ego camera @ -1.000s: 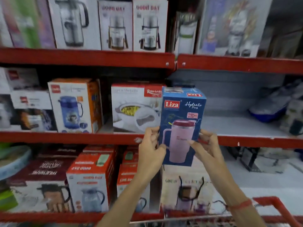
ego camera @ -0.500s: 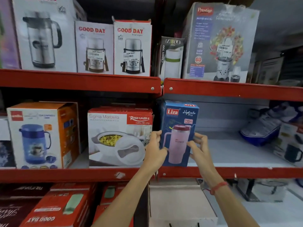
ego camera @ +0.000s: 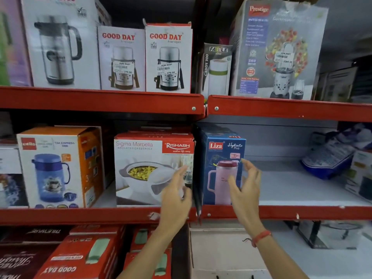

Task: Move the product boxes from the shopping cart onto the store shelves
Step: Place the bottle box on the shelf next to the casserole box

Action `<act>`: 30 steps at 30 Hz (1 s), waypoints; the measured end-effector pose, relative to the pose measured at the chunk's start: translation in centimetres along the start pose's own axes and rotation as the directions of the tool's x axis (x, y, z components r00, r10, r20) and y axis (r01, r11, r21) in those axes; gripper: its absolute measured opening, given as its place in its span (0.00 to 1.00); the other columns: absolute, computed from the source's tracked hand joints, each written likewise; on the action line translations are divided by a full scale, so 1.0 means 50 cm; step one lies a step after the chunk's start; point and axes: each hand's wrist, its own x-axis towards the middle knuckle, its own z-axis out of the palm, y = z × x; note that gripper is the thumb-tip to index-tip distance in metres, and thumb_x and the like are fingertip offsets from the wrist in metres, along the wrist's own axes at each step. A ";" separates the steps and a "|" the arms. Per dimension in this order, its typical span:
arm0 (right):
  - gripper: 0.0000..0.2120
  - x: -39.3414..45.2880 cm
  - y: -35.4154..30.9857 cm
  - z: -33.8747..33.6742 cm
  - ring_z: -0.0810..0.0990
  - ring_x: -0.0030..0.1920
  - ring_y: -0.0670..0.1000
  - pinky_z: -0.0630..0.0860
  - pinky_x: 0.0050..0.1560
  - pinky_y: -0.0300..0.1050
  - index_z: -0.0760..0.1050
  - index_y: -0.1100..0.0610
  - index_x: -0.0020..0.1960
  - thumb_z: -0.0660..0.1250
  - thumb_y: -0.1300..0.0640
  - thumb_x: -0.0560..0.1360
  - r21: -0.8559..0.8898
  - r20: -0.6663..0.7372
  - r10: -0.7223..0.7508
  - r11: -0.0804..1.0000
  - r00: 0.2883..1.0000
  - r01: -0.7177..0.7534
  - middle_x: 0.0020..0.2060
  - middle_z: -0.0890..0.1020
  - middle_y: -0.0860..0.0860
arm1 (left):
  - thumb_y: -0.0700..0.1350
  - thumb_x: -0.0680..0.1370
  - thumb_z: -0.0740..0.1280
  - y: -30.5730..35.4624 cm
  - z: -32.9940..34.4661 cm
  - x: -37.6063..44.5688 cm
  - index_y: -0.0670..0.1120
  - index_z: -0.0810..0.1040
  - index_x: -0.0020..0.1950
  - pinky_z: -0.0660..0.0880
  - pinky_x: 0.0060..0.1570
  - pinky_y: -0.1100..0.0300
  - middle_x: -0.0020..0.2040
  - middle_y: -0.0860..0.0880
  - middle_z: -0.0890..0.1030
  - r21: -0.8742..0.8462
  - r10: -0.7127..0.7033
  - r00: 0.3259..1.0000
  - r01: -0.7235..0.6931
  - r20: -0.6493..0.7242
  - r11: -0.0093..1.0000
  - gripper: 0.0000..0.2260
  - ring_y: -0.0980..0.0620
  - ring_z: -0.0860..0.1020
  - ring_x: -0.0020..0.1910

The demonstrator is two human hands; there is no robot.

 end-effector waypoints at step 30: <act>0.30 -0.026 0.029 0.014 0.62 0.72 0.54 0.67 0.66 0.52 0.57 0.53 0.74 0.65 0.50 0.76 -0.015 -0.015 0.302 0.953 0.953 -0.303 0.73 0.63 0.56 | 0.62 0.79 0.51 0.031 0.023 -0.026 0.56 0.57 0.76 0.56 0.70 0.61 0.77 0.56 0.61 -0.022 -0.234 0.931 0.250 0.279 0.968 0.26 0.60 0.60 0.74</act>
